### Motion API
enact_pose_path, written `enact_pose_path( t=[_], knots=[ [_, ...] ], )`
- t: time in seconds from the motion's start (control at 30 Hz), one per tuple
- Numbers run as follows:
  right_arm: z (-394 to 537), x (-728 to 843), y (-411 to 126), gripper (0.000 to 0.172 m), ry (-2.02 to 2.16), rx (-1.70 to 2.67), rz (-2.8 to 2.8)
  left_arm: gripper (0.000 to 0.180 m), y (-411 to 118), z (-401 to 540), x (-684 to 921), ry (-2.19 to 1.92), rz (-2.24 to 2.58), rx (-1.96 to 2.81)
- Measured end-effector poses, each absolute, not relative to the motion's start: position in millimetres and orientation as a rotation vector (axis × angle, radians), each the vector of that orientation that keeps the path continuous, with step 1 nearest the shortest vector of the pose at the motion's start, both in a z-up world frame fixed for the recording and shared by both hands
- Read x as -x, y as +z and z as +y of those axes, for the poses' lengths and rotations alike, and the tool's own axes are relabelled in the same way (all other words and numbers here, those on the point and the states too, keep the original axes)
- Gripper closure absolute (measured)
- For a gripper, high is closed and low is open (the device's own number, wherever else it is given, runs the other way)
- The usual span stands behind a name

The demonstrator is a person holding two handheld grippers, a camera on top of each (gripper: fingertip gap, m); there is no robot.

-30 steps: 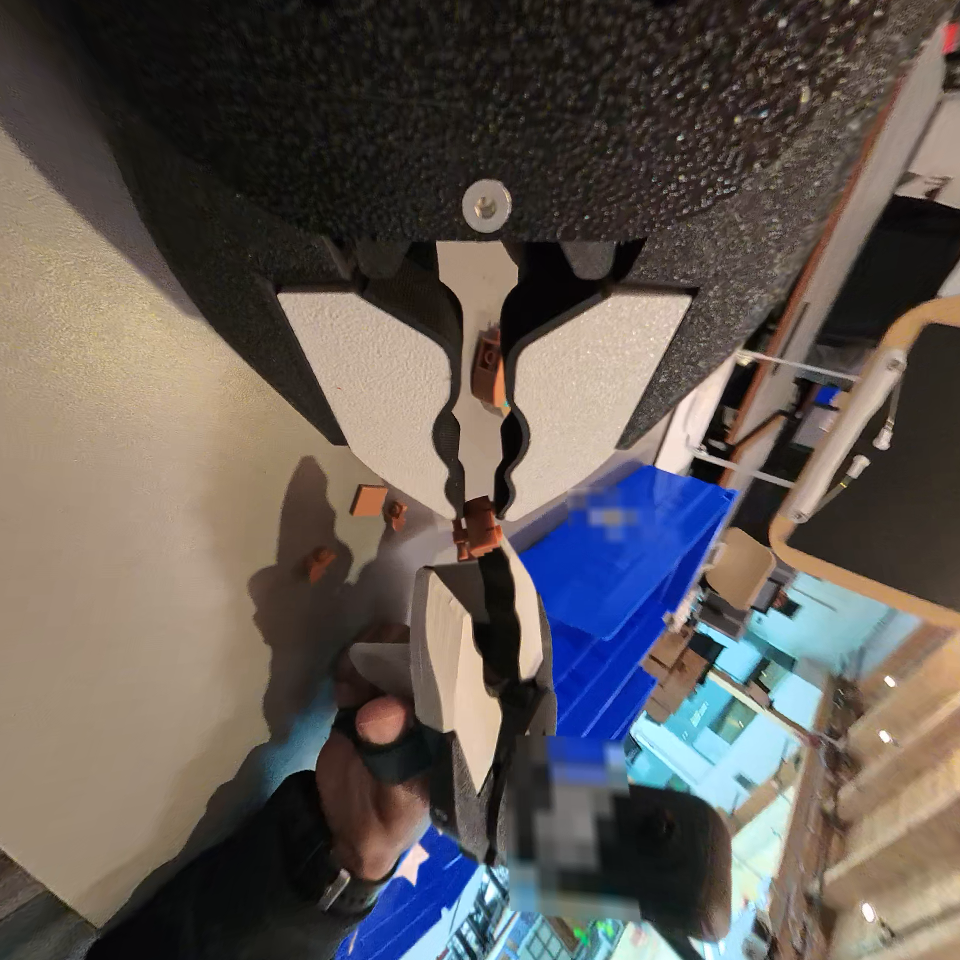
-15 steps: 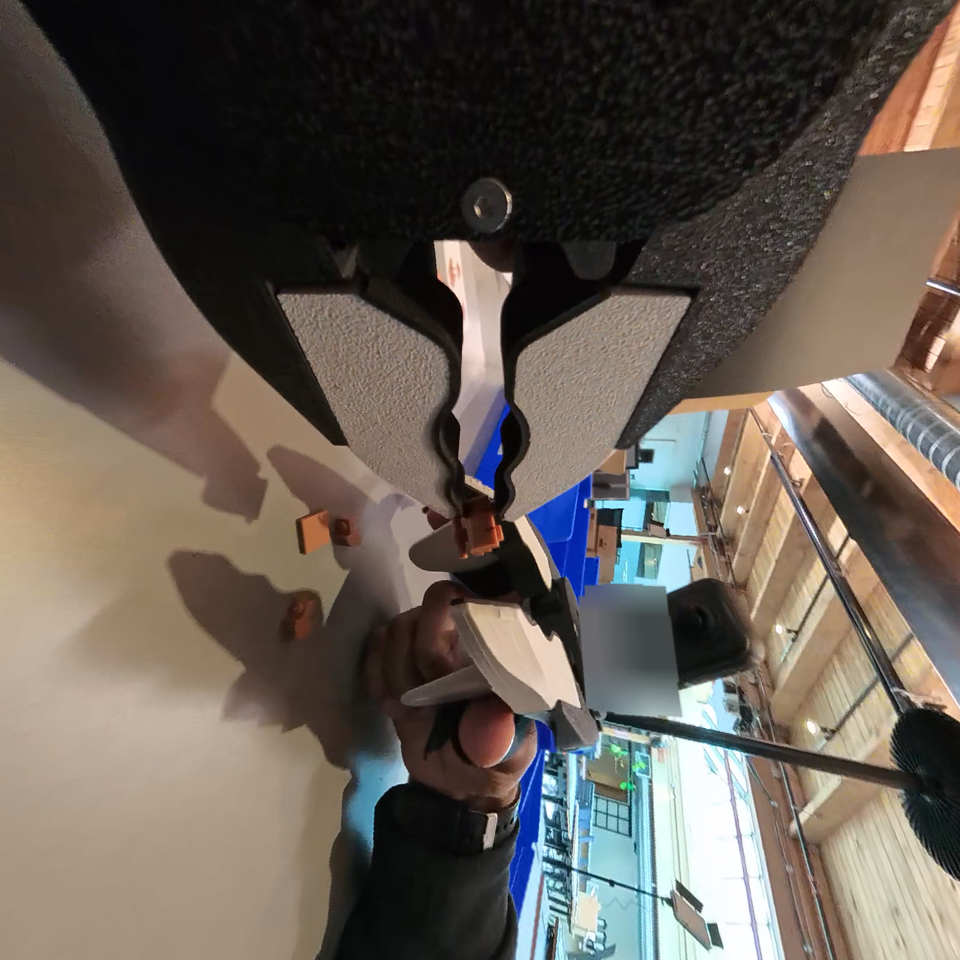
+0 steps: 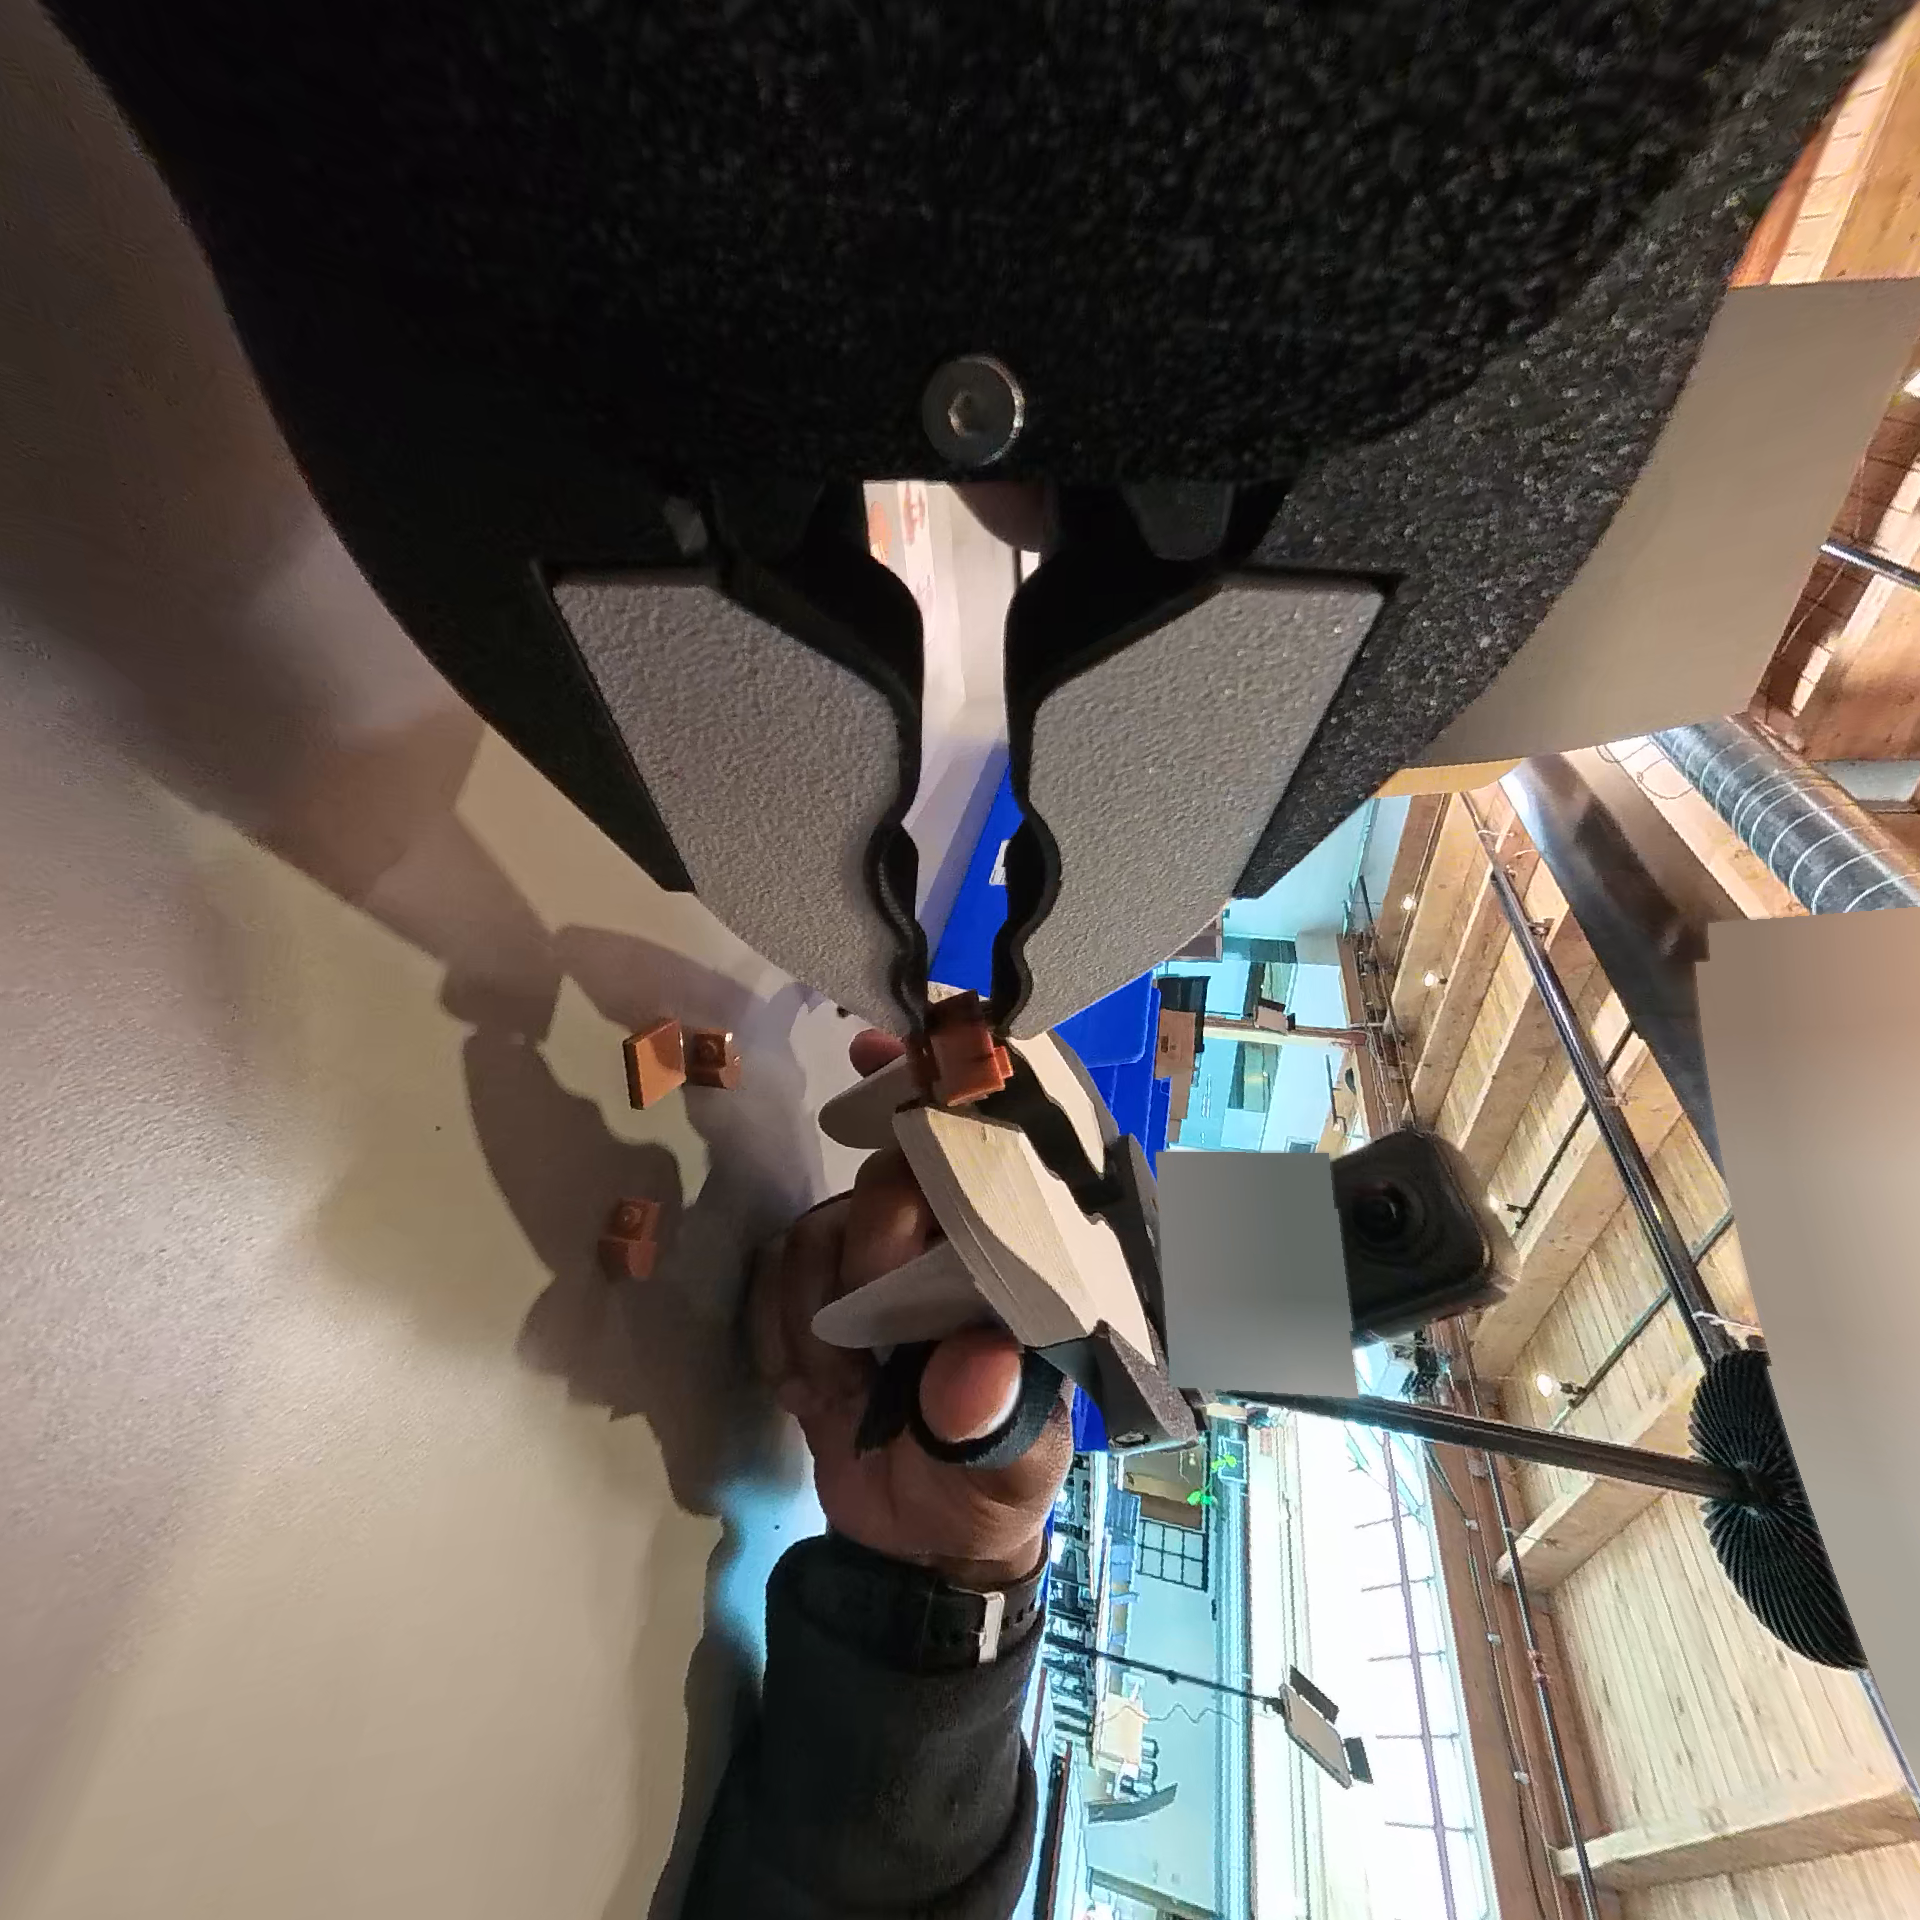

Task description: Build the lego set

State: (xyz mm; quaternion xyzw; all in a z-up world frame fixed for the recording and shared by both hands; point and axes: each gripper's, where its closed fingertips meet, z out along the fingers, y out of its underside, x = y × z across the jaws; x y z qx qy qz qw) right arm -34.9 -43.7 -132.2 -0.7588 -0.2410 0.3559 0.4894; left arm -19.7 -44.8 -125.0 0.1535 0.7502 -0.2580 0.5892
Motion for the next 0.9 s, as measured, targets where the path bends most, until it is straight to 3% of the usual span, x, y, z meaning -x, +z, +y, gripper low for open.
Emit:
enact_pose_path(
  t=[0.6,0.9],
  knots=[
    [-26,6,-120,0.154,0.777,1.779,-0.318,0.164,-116,-17,1,-0.928,1.776,0.131],
    [-19,-12,-112,0.154,0.656,1.72,-0.208,0.154,-93,-14,-6,-1.528,1.722,0.635]
  ],
)
